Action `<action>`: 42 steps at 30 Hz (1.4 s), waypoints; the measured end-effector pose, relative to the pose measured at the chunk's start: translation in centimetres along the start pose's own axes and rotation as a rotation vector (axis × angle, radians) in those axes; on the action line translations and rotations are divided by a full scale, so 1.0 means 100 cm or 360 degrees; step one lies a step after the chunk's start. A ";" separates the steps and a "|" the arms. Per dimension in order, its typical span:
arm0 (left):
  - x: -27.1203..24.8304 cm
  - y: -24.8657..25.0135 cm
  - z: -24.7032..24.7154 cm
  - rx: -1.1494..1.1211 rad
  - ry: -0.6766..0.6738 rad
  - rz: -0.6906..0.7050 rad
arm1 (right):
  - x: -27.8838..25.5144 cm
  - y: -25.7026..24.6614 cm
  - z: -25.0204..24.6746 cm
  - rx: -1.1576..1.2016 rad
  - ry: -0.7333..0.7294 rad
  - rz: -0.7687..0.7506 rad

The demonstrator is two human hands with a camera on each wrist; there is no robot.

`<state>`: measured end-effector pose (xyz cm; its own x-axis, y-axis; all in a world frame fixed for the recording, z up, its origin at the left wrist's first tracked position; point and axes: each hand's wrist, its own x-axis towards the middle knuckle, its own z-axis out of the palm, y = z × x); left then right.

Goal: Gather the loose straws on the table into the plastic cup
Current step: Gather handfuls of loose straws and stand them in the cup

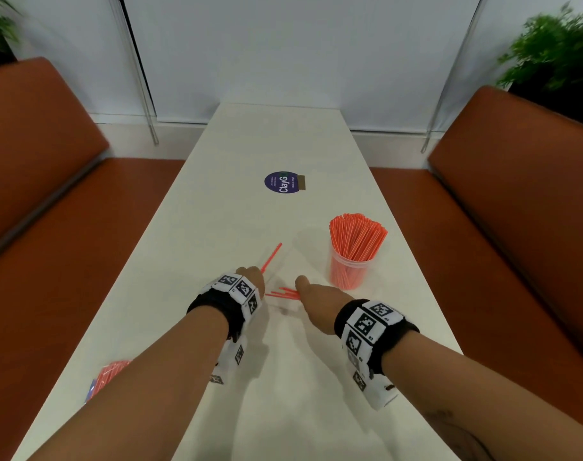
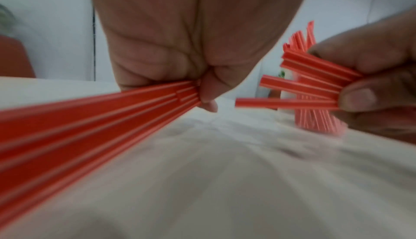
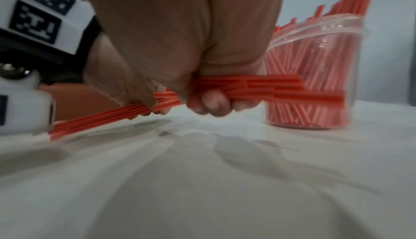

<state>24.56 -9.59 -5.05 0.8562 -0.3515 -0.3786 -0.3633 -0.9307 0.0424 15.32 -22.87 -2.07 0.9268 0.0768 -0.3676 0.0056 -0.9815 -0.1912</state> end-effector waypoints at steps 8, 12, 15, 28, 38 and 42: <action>-0.014 0.018 -0.045 -0.1928 0.0360 -0.0115 | -0.014 0.023 -0.023 0.0712 0.0605 -0.0098; -0.020 0.036 -0.055 -0.2056 0.0630 0.0235 | -0.017 0.039 -0.049 0.1146 0.1244 -0.0066; -0.022 0.052 -0.065 -0.2126 0.0717 0.0420 | -0.026 0.048 -0.077 0.1251 0.1449 0.0006; -0.024 0.100 -0.078 -0.2285 0.0819 0.0637 | -0.002 0.076 -0.070 0.0953 0.0863 0.0491; -0.030 0.116 -0.094 -0.2427 0.0813 0.0711 | -0.029 0.083 -0.083 0.1047 0.1278 0.0443; -0.028 0.135 -0.115 -0.2421 0.0880 0.0764 | -0.036 0.089 -0.082 0.1229 0.1517 0.0413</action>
<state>21.46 -22.31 7.18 0.9181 -0.2956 0.2641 -0.2343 0.1327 0.9631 15.10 -33.31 4.99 0.7721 -0.5763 0.2679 -0.1397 -0.5652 -0.8131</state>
